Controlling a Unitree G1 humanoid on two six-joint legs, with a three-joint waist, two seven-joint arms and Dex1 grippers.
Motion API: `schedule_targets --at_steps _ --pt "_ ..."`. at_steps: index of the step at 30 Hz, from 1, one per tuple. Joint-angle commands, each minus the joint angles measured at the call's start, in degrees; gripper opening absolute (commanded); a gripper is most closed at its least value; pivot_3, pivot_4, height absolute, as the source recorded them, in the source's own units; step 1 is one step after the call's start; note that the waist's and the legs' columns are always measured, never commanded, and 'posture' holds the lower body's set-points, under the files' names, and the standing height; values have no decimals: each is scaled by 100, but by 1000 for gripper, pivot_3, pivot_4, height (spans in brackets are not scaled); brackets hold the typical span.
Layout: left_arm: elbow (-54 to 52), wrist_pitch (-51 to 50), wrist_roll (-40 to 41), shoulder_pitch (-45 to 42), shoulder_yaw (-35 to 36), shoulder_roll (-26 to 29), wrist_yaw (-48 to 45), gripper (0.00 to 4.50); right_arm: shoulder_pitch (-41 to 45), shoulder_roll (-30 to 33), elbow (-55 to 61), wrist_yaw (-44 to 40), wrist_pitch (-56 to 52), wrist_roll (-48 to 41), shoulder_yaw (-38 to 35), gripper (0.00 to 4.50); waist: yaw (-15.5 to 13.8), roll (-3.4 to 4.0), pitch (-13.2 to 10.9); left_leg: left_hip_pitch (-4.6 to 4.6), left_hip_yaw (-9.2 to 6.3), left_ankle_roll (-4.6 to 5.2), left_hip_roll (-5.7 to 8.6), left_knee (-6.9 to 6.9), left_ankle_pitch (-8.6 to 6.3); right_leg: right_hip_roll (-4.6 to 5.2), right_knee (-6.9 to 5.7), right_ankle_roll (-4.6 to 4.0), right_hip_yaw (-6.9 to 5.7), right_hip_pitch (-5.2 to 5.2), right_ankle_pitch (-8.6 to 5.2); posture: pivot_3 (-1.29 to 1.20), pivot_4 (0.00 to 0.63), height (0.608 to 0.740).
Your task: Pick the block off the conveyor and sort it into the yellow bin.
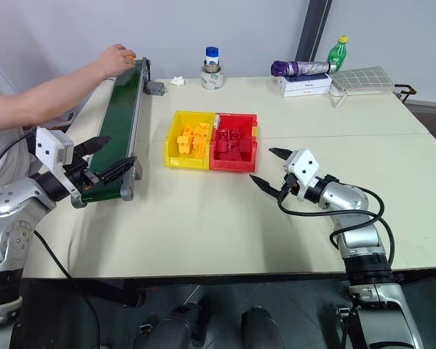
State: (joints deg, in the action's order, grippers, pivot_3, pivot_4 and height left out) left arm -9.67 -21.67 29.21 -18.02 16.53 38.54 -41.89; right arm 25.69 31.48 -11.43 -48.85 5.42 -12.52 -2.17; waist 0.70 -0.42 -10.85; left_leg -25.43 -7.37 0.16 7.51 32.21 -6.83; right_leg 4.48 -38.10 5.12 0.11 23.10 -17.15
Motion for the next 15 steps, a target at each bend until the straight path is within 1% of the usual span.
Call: schedule_targets --at_steps 1,6,12,15 --pt "-72 181 -27 -70 62 23 -27 4456 23 41 244 2 63 -57 -84 4500 0 0 0 0 0 0 0 0 0 0 0 0 0 0 0 0 150 740" --pt "-54 234 -16 -105 123 4 38 4456 22 42 240 -7 52 -61 -82 4500 0 0 0 0 0 1 0 0 0 0 0 0 0 0 0 0 150 740" --pt "-193 215 -54 47 101 -10 86 4456 35 32 224 -14 53 -61 -72 4500 1 0 0 0 0 6 0 0 4 0 0 1 0 0 0 0 150 740" --pt "-474 250 -6 207 234 -245 422 4456 41 34 215 -25 56 -65 -71 4500 1 0 0 0 0 7 0 0 4 0 0 1 0 0 1 0 150 740"
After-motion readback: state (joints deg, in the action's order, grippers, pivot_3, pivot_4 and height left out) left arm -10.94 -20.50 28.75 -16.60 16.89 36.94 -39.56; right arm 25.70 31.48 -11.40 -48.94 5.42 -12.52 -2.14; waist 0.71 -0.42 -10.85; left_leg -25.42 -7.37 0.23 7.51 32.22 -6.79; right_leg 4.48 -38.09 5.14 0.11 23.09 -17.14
